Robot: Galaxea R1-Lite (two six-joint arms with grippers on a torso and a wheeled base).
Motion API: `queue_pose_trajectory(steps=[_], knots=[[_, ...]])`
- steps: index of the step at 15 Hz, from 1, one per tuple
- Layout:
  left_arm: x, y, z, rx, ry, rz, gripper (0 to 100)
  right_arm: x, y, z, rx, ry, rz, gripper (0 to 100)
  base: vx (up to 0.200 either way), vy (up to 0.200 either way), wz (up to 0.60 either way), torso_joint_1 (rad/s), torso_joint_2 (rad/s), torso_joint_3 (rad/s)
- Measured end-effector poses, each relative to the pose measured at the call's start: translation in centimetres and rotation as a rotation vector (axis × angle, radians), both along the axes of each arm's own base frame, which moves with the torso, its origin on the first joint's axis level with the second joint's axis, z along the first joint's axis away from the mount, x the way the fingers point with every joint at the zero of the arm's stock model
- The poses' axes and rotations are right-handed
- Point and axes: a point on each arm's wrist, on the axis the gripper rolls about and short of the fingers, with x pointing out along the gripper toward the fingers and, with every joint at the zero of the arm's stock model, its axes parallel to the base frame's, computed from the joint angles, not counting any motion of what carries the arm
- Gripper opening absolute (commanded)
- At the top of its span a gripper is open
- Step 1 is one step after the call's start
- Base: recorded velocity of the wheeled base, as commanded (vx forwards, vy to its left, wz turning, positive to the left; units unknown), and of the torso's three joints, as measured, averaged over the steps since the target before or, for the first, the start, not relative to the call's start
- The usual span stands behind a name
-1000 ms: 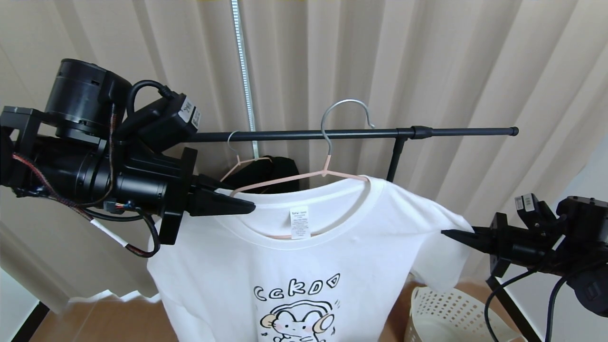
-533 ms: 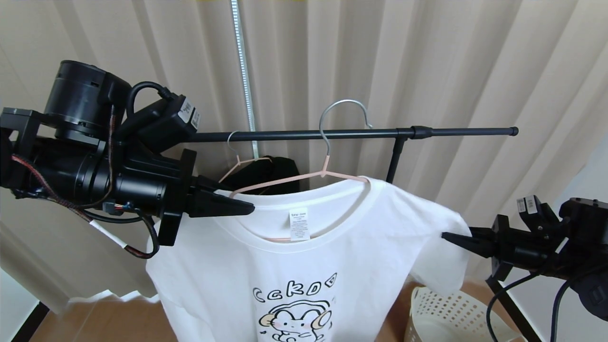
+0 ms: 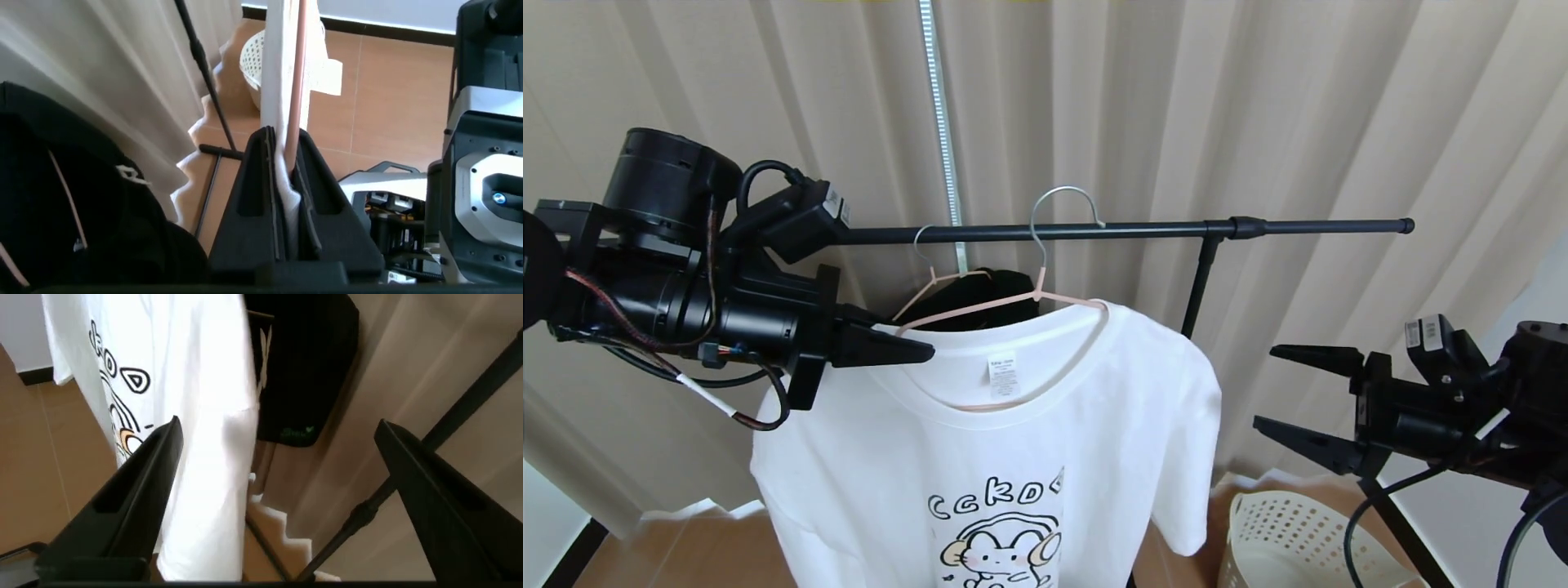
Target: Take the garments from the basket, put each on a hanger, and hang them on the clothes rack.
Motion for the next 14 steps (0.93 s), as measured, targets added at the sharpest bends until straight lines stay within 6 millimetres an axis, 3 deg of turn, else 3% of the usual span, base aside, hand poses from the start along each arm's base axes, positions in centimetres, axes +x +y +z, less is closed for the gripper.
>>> queue_pose_trajectory(steps=[6,14], knots=[[1.2,-0.5,0.1,-0.008,0.050,0.192,0,-0.6,4.8,2.8,0.063,0.009,-0.218,100,0.000,0.000,0.00,0.000,0.00,0.000],[1.3,-2.2,-0.2,-0.030,0.216,0.418,0,-0.4,5.7,3.9,0.075,0.044,-0.241,100,0.000,0.000,0.00,0.000,0.00,0.000]])
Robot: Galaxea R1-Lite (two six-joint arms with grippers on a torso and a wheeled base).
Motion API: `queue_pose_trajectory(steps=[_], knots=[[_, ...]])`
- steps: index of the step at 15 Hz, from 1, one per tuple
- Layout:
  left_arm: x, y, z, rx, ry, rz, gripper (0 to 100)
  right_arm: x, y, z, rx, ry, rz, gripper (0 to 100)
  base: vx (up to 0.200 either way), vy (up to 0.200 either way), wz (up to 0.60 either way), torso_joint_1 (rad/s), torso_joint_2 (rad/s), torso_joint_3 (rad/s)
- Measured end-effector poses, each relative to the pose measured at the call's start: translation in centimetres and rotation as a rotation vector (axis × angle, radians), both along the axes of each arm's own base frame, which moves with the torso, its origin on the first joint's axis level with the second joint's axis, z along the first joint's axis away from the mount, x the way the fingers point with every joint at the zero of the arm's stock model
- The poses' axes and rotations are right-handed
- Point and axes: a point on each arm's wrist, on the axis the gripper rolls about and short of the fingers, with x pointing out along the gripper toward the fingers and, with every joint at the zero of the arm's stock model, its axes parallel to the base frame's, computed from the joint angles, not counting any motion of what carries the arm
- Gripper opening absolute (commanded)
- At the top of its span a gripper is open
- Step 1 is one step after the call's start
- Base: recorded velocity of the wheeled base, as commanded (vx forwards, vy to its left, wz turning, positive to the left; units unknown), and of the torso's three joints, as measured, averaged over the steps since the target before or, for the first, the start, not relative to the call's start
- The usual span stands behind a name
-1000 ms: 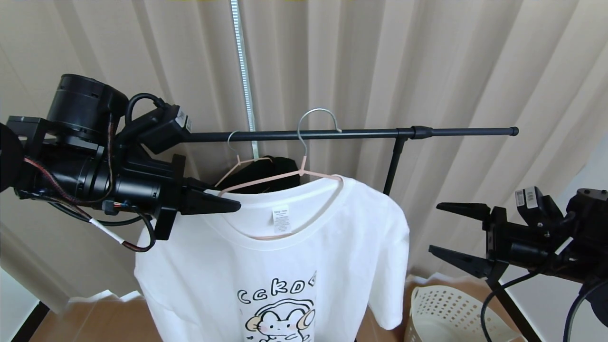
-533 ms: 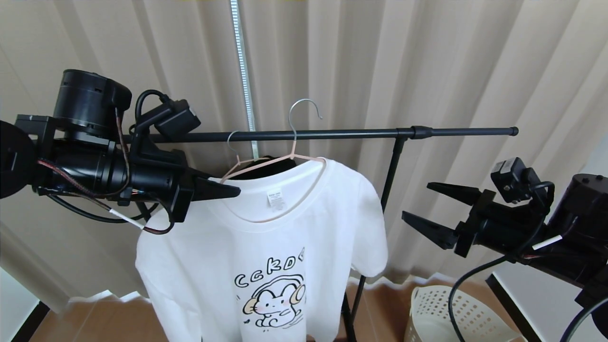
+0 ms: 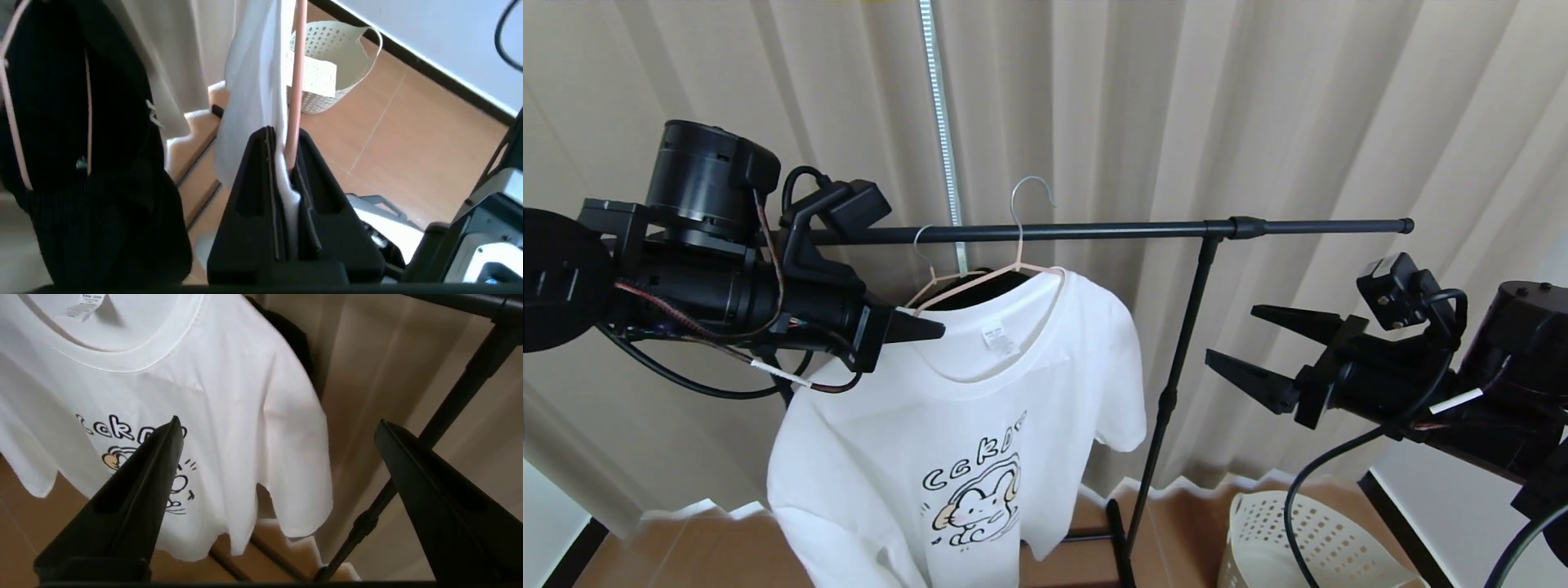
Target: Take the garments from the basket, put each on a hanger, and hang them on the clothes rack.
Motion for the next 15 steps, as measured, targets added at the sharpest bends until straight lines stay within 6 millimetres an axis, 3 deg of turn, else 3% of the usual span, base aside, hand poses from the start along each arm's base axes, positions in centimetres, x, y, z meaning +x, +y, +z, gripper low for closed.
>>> queue_pose_trajectory(steps=[6,11,15], knots=[[3.1,-1.6,-1.6,-0.014,0.013,0.240,0,-0.1,0.0,0.3,0.003,-0.011,-0.003,100,0.000,0.000,0.00,0.000,0.00,0.000],[5.7,-2.9,-3.8,-0.007,0.068,0.293,0,-0.1,-0.1,0.3,0.002,-0.012,-0.004,100,0.000,0.000,0.00,0.000,0.00,0.000],[7.3,-3.7,-4.2,-0.037,0.086,0.322,0,-0.1,-0.1,0.3,0.002,-0.012,-0.004,100,0.000,0.000,0.00,0.000,0.00,0.000]])
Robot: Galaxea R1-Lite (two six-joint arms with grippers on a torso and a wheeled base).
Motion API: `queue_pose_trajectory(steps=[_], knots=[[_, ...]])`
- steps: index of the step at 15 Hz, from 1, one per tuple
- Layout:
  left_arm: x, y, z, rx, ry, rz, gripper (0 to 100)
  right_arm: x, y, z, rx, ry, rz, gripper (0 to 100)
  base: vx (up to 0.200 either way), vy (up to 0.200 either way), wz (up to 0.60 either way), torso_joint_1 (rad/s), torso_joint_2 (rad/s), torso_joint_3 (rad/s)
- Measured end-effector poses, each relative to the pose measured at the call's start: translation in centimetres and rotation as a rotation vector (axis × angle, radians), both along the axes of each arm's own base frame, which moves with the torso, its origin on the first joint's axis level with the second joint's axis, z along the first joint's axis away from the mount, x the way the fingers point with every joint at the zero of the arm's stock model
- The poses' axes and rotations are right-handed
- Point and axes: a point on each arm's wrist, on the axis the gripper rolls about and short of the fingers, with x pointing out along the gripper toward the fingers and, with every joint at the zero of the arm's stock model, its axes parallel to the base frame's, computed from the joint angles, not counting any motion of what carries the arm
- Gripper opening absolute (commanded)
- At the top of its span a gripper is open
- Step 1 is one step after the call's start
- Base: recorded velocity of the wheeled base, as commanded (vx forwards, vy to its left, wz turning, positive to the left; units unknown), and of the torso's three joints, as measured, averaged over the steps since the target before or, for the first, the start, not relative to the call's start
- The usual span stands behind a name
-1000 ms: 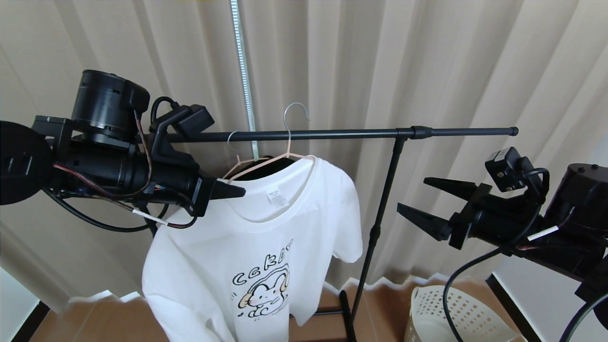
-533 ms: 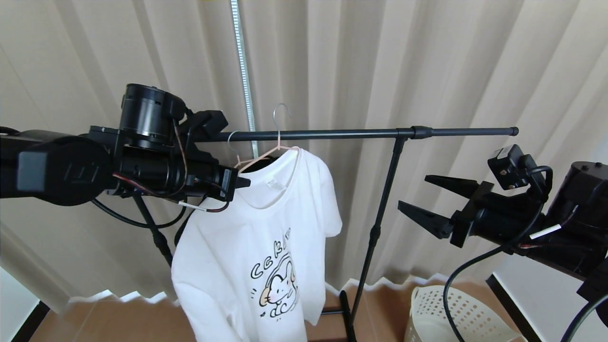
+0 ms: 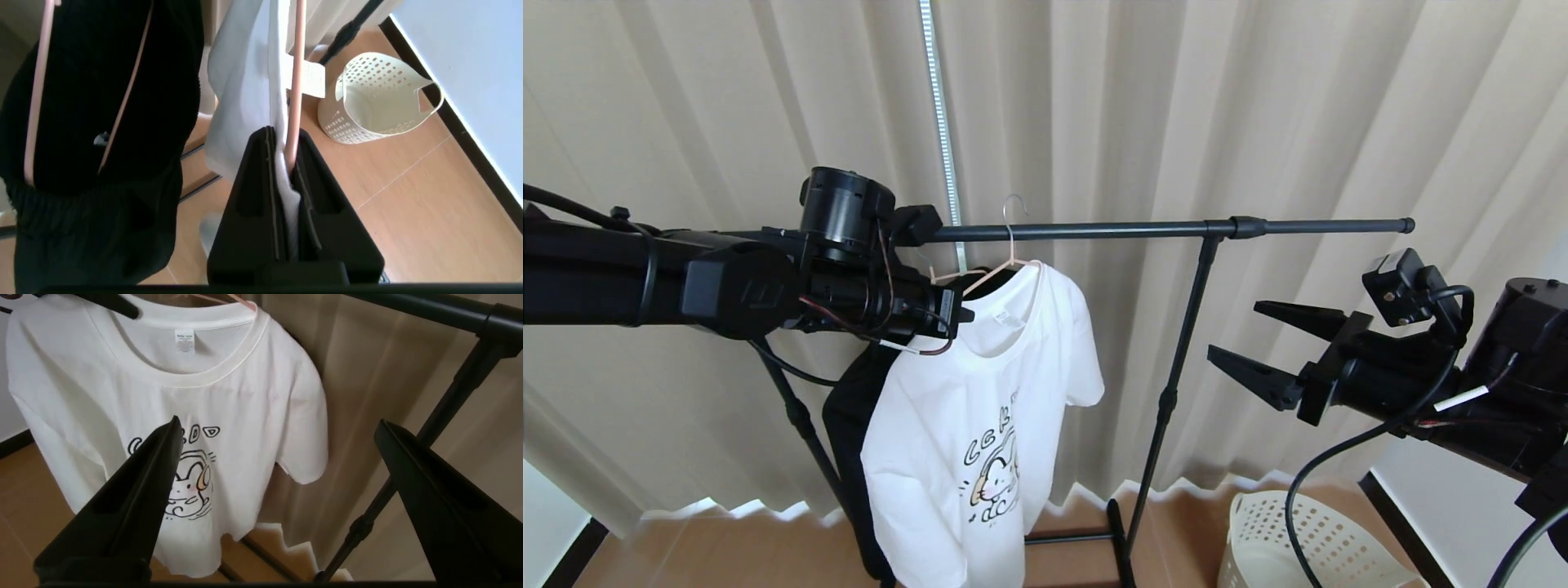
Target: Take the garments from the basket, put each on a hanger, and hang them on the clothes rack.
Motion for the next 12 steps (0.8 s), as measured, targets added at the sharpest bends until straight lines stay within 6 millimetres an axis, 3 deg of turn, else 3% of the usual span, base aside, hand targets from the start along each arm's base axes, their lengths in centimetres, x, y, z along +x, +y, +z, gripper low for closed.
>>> queue_pose_trajectory(steps=[12], knots=[[1.6,-1.2,-2.2,0.019,0.043,0.024,0,0.0,0.0,0.0,-0.001,0.001,-0.001,100,0.000,0.000,0.00,0.000,0.00,0.000]])
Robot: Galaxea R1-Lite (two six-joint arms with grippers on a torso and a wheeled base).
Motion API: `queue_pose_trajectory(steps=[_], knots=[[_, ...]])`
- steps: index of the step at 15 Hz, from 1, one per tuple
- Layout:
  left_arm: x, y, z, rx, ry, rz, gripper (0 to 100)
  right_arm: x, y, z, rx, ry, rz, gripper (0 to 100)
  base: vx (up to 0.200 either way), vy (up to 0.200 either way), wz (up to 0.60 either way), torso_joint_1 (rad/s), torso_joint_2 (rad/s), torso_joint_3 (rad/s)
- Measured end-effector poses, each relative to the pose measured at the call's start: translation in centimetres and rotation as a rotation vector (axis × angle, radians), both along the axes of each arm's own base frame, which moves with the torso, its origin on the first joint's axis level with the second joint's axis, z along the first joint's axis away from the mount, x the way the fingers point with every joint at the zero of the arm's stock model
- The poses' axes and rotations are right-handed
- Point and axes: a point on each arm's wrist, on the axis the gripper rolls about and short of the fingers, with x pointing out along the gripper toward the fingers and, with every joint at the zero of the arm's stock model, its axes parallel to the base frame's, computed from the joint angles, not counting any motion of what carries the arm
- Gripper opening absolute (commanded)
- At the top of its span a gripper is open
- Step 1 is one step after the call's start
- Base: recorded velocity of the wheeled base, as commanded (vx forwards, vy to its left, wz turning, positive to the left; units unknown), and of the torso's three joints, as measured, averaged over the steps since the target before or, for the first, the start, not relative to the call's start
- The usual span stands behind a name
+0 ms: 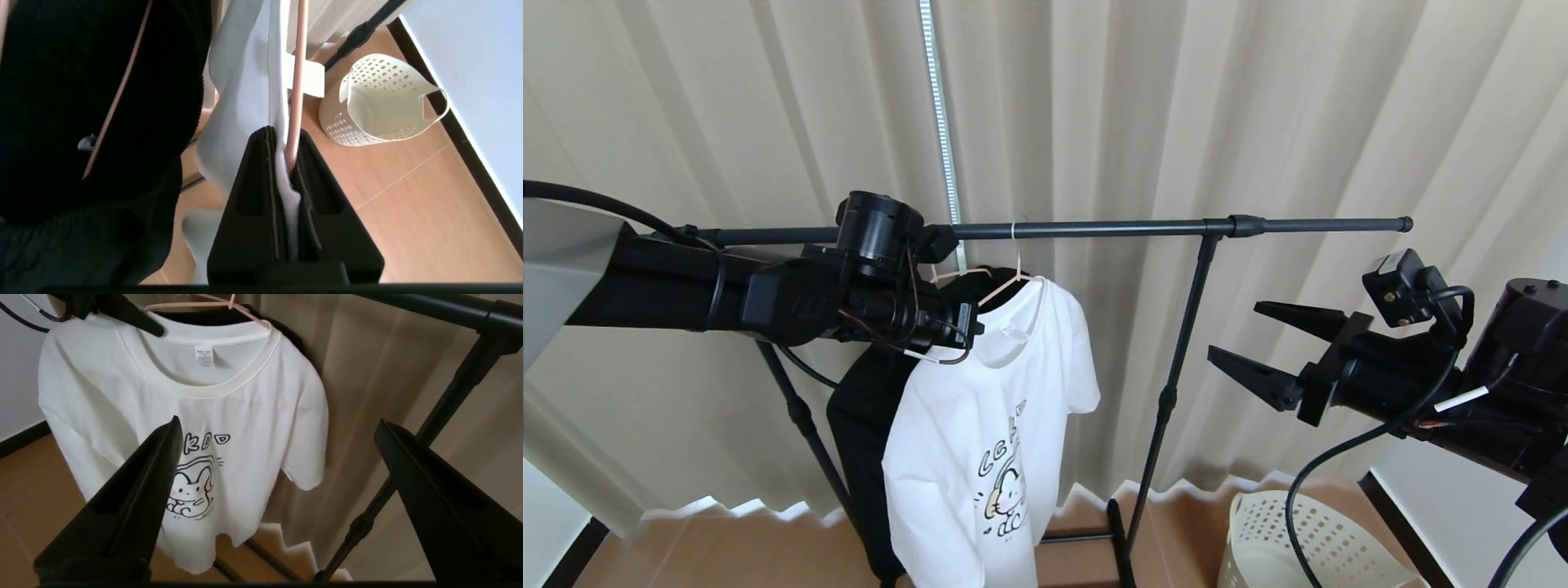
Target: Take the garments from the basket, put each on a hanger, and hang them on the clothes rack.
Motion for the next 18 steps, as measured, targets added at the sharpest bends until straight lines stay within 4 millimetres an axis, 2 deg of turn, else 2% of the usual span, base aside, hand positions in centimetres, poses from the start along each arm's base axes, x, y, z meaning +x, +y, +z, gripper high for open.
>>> queue_pose_trajectory(steps=[2,3,7,10,14,18], knots=[[0.0,-0.1,-0.1,0.001,0.000,-0.003,0,0.0,0.0,0.0,0.000,0.000,0.000,100,0.000,0.000,0.00,0.000,0.00,0.000],[0.0,-0.1,-0.1,0.001,0.001,-0.004,100,0.0,0.0,0.0,0.000,0.000,0.000,100,0.000,0.000,0.00,0.000,0.00,0.000],[-1.0,-0.2,0.3,0.001,0.001,-0.016,100,-0.2,0.0,0.1,0.003,-0.008,0.000,100,0.000,0.000,0.00,0.000,0.00,0.000],[-3.1,0.5,1.6,0.003,-0.014,-0.015,100,-0.9,-0.3,0.9,0.004,-0.021,-0.093,100,0.000,0.000,0.00,0.000,0.00,0.000],[-7.9,2.5,3.8,0.016,-0.057,0.023,100,-3.3,-0.8,2.1,-0.022,0.019,-0.220,100,0.000,0.000,0.00,0.000,0.00,0.000],[-13.9,4.8,4.8,0.020,-0.092,0.039,100,-7.4,-2.1,2.7,-0.030,0.019,-0.284,100,0.000,0.000,0.00,0.000,0.00,0.000]])
